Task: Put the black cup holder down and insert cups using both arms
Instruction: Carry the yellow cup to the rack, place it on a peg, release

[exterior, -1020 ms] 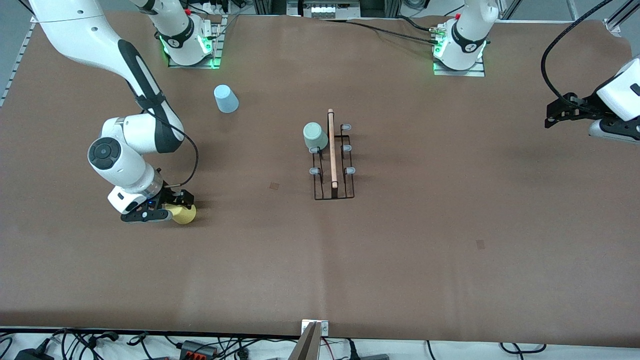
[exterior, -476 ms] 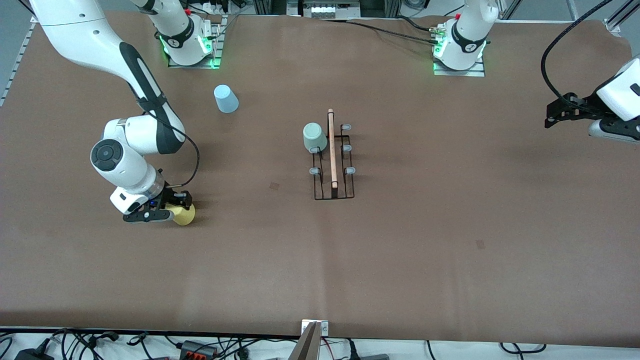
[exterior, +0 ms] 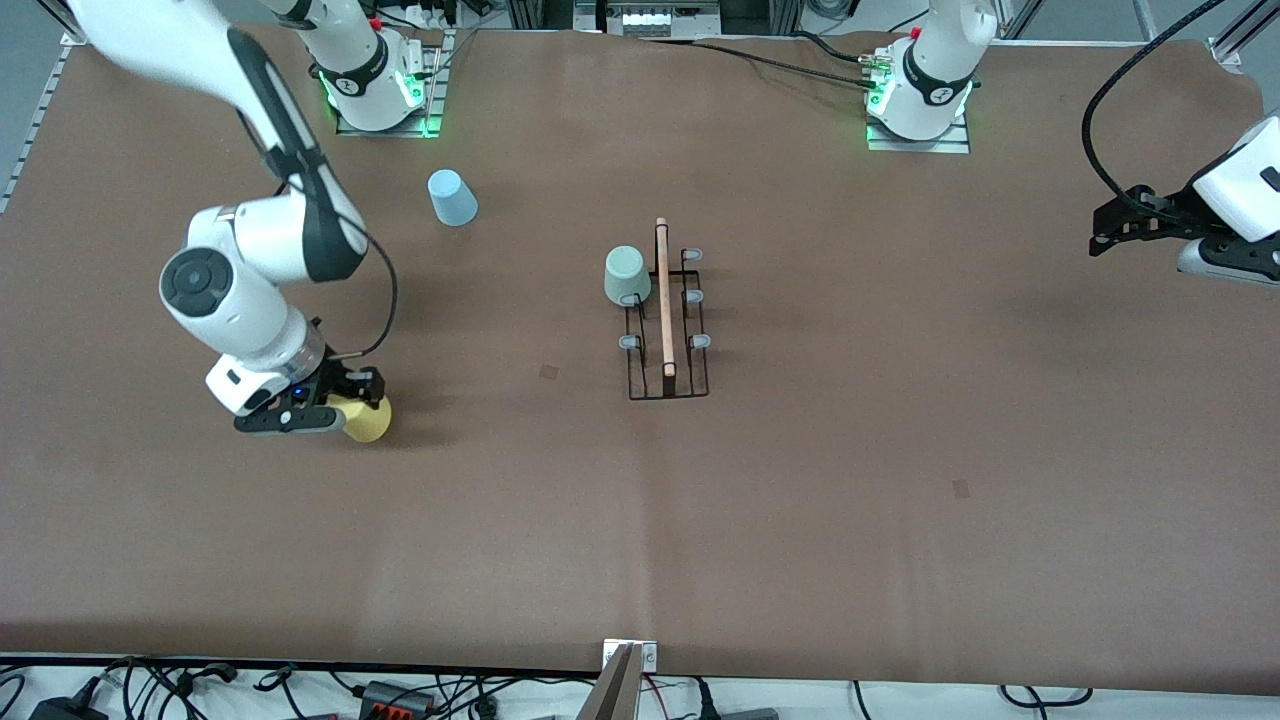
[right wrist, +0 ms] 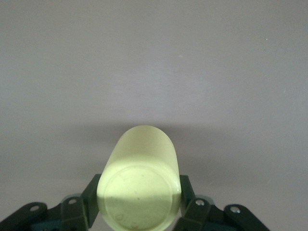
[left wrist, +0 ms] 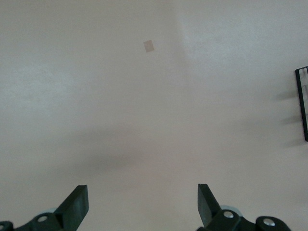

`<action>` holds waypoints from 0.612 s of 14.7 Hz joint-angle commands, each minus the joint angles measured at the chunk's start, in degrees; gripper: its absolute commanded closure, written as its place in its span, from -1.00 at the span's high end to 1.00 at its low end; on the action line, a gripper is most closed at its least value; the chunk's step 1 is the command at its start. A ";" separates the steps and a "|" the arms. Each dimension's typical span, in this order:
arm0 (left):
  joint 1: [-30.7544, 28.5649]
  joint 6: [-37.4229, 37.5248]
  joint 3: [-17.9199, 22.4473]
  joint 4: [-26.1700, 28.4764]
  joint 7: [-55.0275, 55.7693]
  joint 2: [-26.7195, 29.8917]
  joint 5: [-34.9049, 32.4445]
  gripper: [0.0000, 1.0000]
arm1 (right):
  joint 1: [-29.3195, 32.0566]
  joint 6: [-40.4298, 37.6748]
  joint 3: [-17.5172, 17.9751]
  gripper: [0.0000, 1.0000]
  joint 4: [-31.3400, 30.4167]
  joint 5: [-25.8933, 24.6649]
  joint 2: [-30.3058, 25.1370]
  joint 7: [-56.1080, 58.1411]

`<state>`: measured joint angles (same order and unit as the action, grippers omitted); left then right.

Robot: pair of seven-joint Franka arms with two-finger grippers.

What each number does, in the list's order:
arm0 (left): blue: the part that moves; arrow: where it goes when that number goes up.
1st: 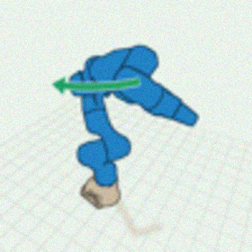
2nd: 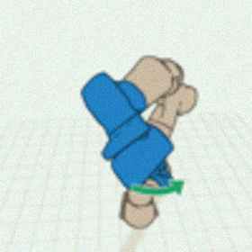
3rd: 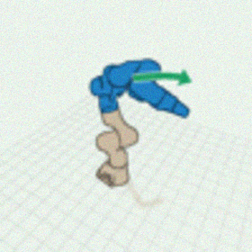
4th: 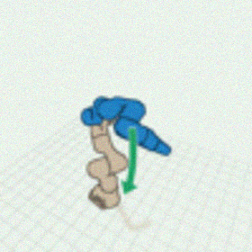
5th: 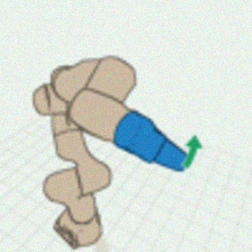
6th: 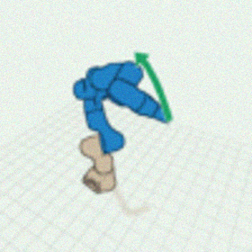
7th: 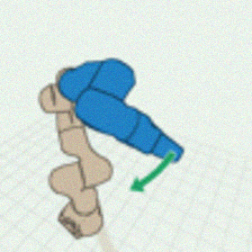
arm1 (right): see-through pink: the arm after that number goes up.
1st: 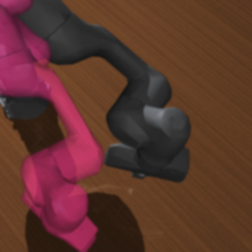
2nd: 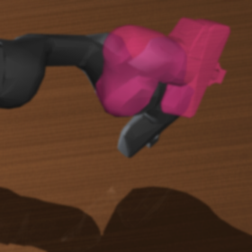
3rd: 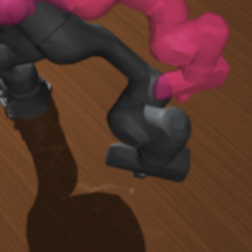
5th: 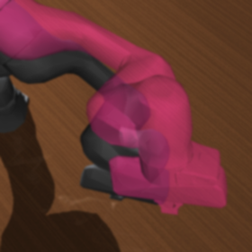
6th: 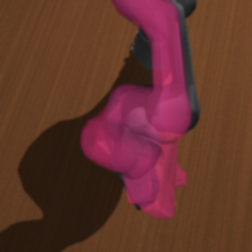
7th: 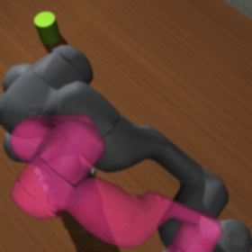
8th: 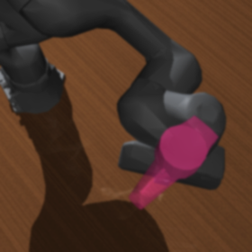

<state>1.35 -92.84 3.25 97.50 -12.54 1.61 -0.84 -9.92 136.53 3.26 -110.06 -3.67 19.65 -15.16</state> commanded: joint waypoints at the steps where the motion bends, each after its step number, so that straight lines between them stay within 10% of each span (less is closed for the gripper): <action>1: 0.32 0.20 0.52 -1.52 -0.82 -0.91 1.37 1.00 | -7.55 -3.88 -0.01 -0.64 0.09 0.16 -4.27 -18.44; 9: 0.32 0.20 0.52 -1.52 -0.82 -0.91 1.37 1.00 | -26.90 -13.47 -0.44 -0.64 23.46 -0.81 9.60 -55.31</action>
<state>1.39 -92.84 3.26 97.50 -12.54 1.61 -0.84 -34.88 125.48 3.86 -94.43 -3.81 23.44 -65.44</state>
